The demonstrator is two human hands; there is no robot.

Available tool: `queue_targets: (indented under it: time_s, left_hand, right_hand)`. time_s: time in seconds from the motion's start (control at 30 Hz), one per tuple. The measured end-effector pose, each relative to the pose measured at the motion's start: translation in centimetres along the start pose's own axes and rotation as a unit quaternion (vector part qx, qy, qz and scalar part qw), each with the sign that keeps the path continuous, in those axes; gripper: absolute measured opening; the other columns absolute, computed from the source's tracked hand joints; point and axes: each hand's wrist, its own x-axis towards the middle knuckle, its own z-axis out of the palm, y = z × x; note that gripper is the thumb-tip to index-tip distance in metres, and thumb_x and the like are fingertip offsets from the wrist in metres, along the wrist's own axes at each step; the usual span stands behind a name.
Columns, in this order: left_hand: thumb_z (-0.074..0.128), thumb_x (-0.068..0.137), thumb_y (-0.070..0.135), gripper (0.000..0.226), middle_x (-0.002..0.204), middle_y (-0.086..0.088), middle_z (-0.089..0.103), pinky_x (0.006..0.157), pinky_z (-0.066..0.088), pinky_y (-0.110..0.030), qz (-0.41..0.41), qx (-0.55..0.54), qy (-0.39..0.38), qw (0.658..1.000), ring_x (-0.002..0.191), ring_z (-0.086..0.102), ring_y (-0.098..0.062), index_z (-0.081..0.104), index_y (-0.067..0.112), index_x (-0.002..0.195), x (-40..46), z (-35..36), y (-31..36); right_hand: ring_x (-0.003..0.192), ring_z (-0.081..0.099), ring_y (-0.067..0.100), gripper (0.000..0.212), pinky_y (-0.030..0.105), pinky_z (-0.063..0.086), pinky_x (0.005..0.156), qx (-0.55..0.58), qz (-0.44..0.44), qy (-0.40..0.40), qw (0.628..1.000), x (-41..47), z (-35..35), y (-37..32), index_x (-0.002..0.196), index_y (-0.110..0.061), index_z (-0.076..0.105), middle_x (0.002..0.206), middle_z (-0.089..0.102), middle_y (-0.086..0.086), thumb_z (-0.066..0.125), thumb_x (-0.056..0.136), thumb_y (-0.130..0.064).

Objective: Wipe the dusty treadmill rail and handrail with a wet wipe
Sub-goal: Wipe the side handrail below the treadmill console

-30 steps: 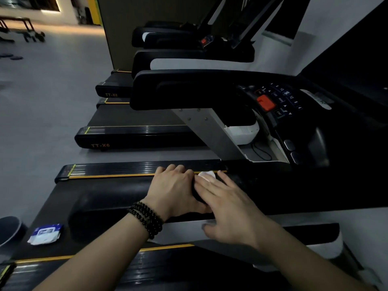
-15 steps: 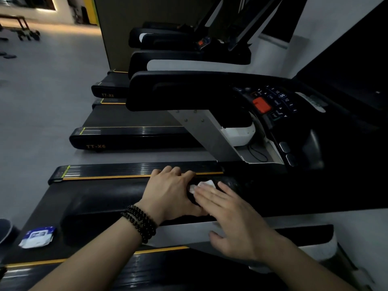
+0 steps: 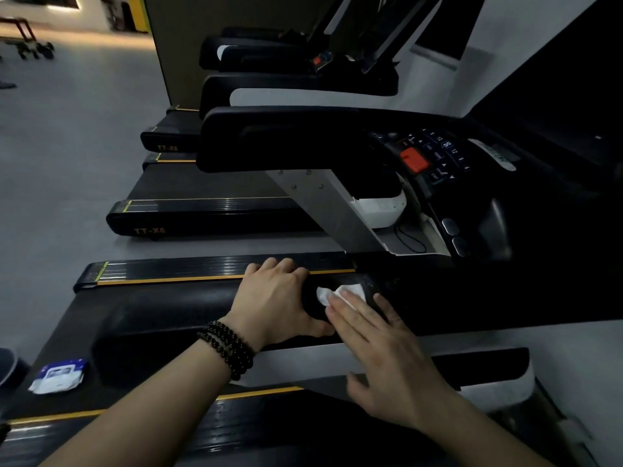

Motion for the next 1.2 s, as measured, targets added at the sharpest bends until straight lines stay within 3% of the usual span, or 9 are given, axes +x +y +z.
queue_targets:
  time_s: [0.13, 0.3, 0.47, 0.67, 0.87, 1.03, 1.2]
  left_hand:
    - [0.054, 0.061, 0.093, 0.089, 0.113, 0.008, 0.053, 0.096, 0.035, -0.037, -0.004, -0.005, -0.003, 1.000, 0.111, 0.048, -0.017, 0.058, 0.031, 0.124, 0.0, -0.1, 0.0]
    - [0.045, 0.059, 0.097, 0.093, 0.113, 0.008, 0.056, 0.096, 0.036, -0.037, 0.006, 0.009, 0.010, 1.000, 0.110, 0.051, -0.017, 0.060, 0.029, 0.122, 0.1, 0.0, -0.1]
    - [0.055, 0.060, 0.093, 0.088, 0.111, 0.009, 0.053, 0.096, 0.034, -0.036, -0.001, 0.000, 0.005, 1.000, 0.111, 0.048, -0.017, 0.059, 0.030, 0.122, 0.1, -0.1, 0.0]
    - [0.050, 0.060, 0.096, 0.090, 0.112, 0.009, 0.055, 0.096, 0.035, -0.035, 0.005, 0.009, 0.013, 1.000, 0.110, 0.050, -0.016, 0.061, 0.029, 0.119, 0.1, 0.0, 0.0]
    - [0.055, 0.060, 0.093, 0.087, 0.111, 0.010, 0.054, 0.096, 0.033, -0.035, 0.001, -0.001, 0.004, 1.000, 0.110, 0.048, -0.016, 0.060, 0.030, 0.120, 0.1, -0.2, 0.0]
    - [0.041, 0.057, 0.098, 0.096, 0.113, 0.009, 0.056, 0.097, 0.035, -0.036, 0.009, 0.013, 0.010, 1.000, 0.111, 0.051, -0.016, 0.061, 0.029, 0.120, 0.2, 0.1, -0.1]
    - [0.054, 0.057, 0.094, 0.087, 0.109, 0.011, 0.054, 0.095, 0.033, -0.035, -0.001, 0.001, 0.006, 1.000, 0.109, 0.049, -0.016, 0.060, 0.031, 0.117, 0.2, -0.1, 0.0]
  right_hand:
    - [0.153, 0.010, 0.014, 0.093, 0.045, 0.012, 0.121, -0.004, 0.043, 0.016, 0.999, 1.7, -0.7, 0.1, 0.155, -0.013, 0.031, 0.165, 0.019, 0.001, 0.059, 0.073, -0.043]
    - [0.153, 0.006, 0.015, 0.094, 0.043, 0.008, 0.122, 0.012, -0.003, 0.002, 1.000, 0.8, -0.2, -0.7, 0.156, -0.012, 0.029, 0.166, 0.015, 0.000, 0.059, 0.072, -0.039]
    - [0.152, 0.011, 0.011, 0.089, 0.045, 0.014, 0.121, 0.005, 0.022, 0.013, 1.000, 1.1, -1.1, 1.0, 0.154, -0.013, 0.034, 0.164, 0.025, 0.000, 0.058, 0.073, -0.037]
    - [0.153, 0.005, 0.013, 0.094, 0.041, 0.009, 0.122, 0.031, -0.010, -0.005, 0.999, 0.4, -0.6, -0.1, 0.156, -0.012, 0.030, 0.166, 0.015, -0.001, 0.061, 0.069, -0.032]
    - [0.153, 0.010, 0.012, 0.092, 0.043, 0.012, 0.122, 0.025, 0.029, 0.023, 0.999, 1.8, -0.9, 0.1, 0.153, -0.011, 0.035, 0.164, 0.024, 0.000, 0.058, 0.066, -0.028]
    - [0.153, 0.003, 0.012, 0.096, 0.041, 0.005, 0.123, 0.033, -0.014, -0.008, 0.999, 0.5, -0.6, -0.2, 0.157, -0.013, 0.027, 0.167, 0.012, -0.002, 0.057, 0.067, -0.029]
    - [0.152, 0.011, 0.010, 0.091, 0.045, 0.013, 0.122, 0.017, 0.028, 0.007, 0.999, 1.7, -1.4, 1.1, 0.154, -0.013, 0.034, 0.163, 0.026, -0.001, 0.054, 0.067, -0.030]
